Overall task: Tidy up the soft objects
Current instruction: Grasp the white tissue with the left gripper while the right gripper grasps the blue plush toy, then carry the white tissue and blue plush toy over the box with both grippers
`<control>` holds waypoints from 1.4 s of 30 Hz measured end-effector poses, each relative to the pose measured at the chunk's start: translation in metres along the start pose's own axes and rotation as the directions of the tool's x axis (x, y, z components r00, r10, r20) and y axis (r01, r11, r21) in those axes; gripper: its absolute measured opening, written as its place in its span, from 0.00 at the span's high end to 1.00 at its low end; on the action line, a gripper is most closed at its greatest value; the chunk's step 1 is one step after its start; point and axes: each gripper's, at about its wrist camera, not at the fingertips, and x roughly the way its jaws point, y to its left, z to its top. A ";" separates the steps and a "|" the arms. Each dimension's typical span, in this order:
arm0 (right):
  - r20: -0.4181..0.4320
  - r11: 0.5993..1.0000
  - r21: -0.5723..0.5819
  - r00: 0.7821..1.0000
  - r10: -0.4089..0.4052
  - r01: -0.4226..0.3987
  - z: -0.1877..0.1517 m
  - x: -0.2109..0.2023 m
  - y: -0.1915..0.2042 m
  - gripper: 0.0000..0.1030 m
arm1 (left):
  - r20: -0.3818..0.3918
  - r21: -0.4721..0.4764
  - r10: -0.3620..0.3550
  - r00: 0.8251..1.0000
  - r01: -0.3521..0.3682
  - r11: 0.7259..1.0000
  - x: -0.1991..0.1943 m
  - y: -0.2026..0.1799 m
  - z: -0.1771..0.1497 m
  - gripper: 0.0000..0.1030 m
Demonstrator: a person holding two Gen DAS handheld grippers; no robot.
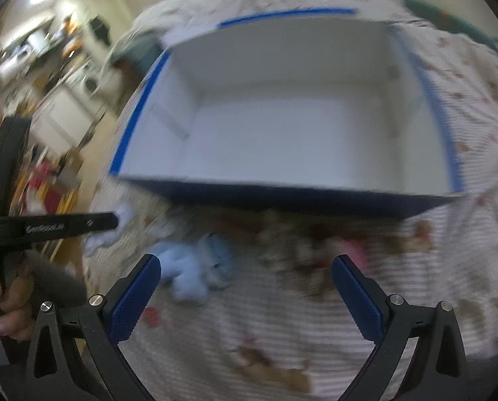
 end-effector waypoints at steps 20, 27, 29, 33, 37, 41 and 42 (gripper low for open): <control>-0.186 0.997 -0.037 0.981 0.055 -0.063 0.005 0.098 0.047 0.56 | 0.026 -0.053 -0.052 0.998 0.054 0.997 0.009 0.002 -0.016 0.85; -0.127 0.990 -0.108 0.989 0.072 -0.086 0.000 0.048 0.035 0.59 | 0.035 -0.024 -0.044 0.998 0.045 0.999 0.006 -0.007 -0.017 0.85; -0.092 0.991 -0.083 0.991 0.093 -0.101 0.003 0.031 0.026 0.59 | 0.040 -0.011 -0.032 0.999 0.032 0.999 0.006 -0.009 -0.018 0.85; -0.024 0.992 -0.060 0.994 0.111 -0.112 0.012 0.001 0.008 0.59 | 0.043 0.004 -0.019 0.999 0.019 1.000 0.006 -0.011 -0.018 0.85; 0.045 0.994 -0.055 0.994 0.097 -0.094 0.016 -0.020 -0.009 0.59 | 0.047 0.029 0.012 0.999 -0.013 1.000 0.008 -0.015 -0.021 0.85; 0.048 0.995 0.007 0.993 0.104 -0.104 0.017 -0.023 -0.029 0.59 | 0.068 0.048 0.040 0.997 -0.044 0.998 0.009 -0.018 -0.023 0.85; 0.049 0.995 0.011 0.994 0.097 -0.098 0.018 -0.021 -0.030 0.59 | 0.082 0.053 0.044 0.996 -0.049 0.997 0.007 -0.019 -0.023 0.85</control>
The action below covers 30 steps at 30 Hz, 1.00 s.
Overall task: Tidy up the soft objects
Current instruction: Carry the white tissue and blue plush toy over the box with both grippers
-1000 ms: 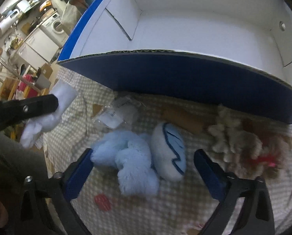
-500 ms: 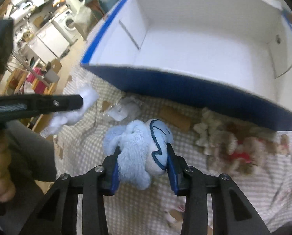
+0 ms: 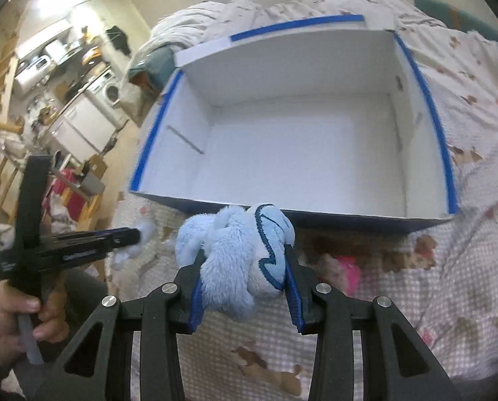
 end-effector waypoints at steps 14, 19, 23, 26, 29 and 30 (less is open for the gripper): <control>0.134 0.993 0.004 0.984 0.120 -0.122 0.017 -0.031 0.006 0.59 | 0.281 0.085 -0.005 0.960 -0.019 0.996 -0.074 -0.027 0.017 0.85; 0.192 0.994 0.000 0.976 0.105 -0.107 0.043 -0.038 0.002 0.59 | 0.304 0.092 -0.015 0.953 -0.013 0.996 -0.084 -0.037 0.053 0.85; 0.197 0.996 -0.002 0.977 0.087 -0.088 0.075 -0.028 -0.003 0.59 | 0.322 0.115 0.022 0.947 -0.062 0.992 -0.074 -0.051 0.084 0.85; 0.207 0.999 -0.027 0.977 0.049 -0.045 0.096 -0.021 -0.007 0.59 | 0.322 0.119 0.040 0.946 -0.083 0.989 -0.061 -0.060 0.105 0.85; 0.219 0.999 -0.034 0.976 0.008 -0.001 0.109 -0.010 -0.012 0.59 | 0.309 0.120 0.050 0.950 -0.091 0.989 -0.043 -0.067 0.121 0.85; 0.219 1.000 -0.027 0.976 0.002 0.004 0.112 -0.006 -0.016 0.59 | 0.305 0.124 0.051 0.951 -0.092 0.988 -0.037 -0.069 0.123 0.85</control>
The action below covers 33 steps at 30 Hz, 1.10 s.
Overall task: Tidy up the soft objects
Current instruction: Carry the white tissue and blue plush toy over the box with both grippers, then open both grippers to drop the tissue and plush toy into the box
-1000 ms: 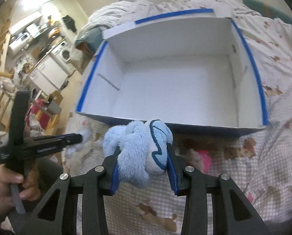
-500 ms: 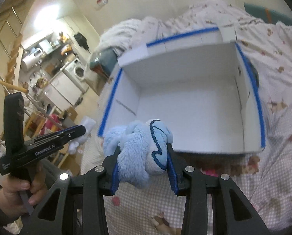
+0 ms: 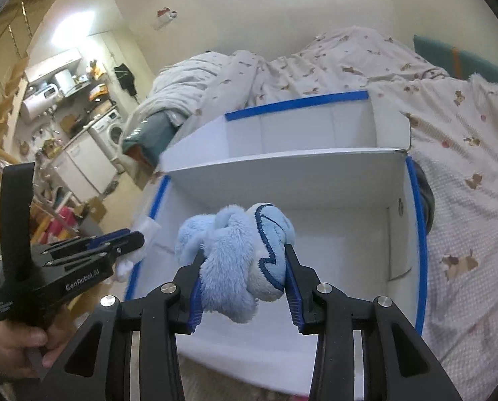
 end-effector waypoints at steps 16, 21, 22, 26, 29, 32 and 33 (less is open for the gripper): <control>-0.194 0.998 0.037 0.980 -0.044 0.052 -0.037 0.068 -0.031 0.57 | -0.044 0.019 0.011 0.999 -0.011 1.000 0.061 -0.011 -0.022 0.84; -0.218 0.997 0.040 0.975 -0.050 0.060 -0.038 0.076 -0.030 0.57 | -0.071 0.009 0.007 0.997 -0.006 1.000 0.067 -0.008 -0.027 0.84; -0.220 0.997 0.037 0.974 -0.052 0.061 -0.039 0.076 -0.029 0.56 | -0.071 0.013 0.007 0.997 -0.006 1.000 0.067 -0.009 -0.027 0.84; -0.223 0.997 0.040 0.973 -0.051 0.061 -0.039 0.077 -0.029 0.54 | -0.060 0.031 0.015 0.998 -0.013 0.999 0.064 -0.011 -0.028 0.84; -0.214 0.997 0.055 0.976 -0.043 0.056 -0.036 0.075 -0.030 0.53 | -0.040 0.014 0.014 0.999 -0.013 1.000 0.059 -0.010 -0.026 0.84; -0.193 0.997 0.062 0.981 -0.034 0.047 -0.036 0.070 -0.030 0.51 | -0.033 0.019 0.022 0.999 -0.021 1.000 0.057 -0.010 -0.026 0.84; -0.183 0.997 0.072 0.983 -0.024 0.038 -0.037 0.067 -0.032 0.49 | -0.032 0.017 0.025 0.999 -0.025 1.000 0.056 -0.010 -0.026 0.84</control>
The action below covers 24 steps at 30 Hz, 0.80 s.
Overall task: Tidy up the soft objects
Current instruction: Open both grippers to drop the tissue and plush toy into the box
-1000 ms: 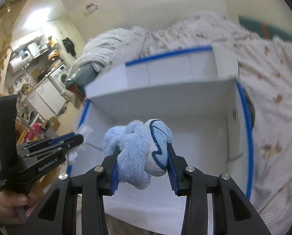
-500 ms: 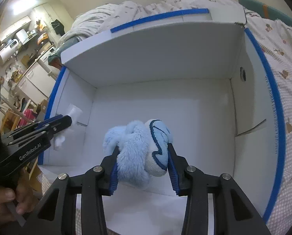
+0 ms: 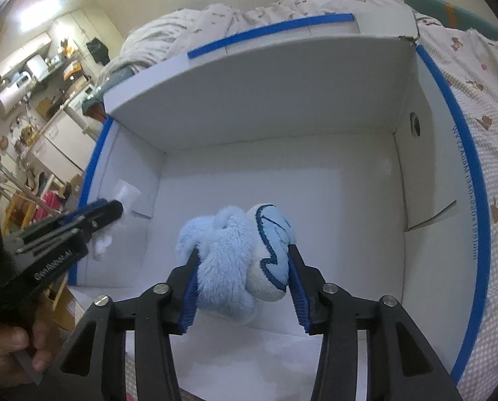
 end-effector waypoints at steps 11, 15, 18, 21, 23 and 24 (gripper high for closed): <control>0.025 1.000 0.024 1.000 -0.007 0.007 -0.001 -0.013 -0.002 0.37 | 0.019 0.034 -0.001 1.000 0.001 0.999 -0.013 -0.003 -0.002 0.44; 0.039 0.999 0.035 0.999 -0.001 -0.001 -0.003 -0.021 -0.004 0.33 | 0.055 0.046 -0.001 0.998 -0.002 0.999 -0.025 -0.002 -0.002 0.43; 0.087 0.999 0.030 0.996 0.017 -0.019 -0.002 -0.033 -0.002 0.18 | 0.054 0.030 -0.009 0.999 0.008 1.000 -0.030 0.002 -0.001 0.43; 0.146 0.999 0.033 0.989 0.029 -0.034 -0.001 -0.049 -0.001 0.07 | 0.054 0.034 -0.009 0.999 0.007 0.999 -0.035 0.004 0.000 0.43; 0.170 0.997 0.049 0.984 0.051 -0.060 -0.002 -0.060 -0.002 0.05 | 0.059 0.050 -0.003 0.998 0.000 0.999 -0.040 0.004 0.000 0.43; 0.183 0.996 0.056 0.981 0.056 -0.068 -0.005 -0.065 -0.003 0.05 | 0.068 0.048 0.001 0.998 -0.004 0.999 -0.044 0.005 -0.002 0.42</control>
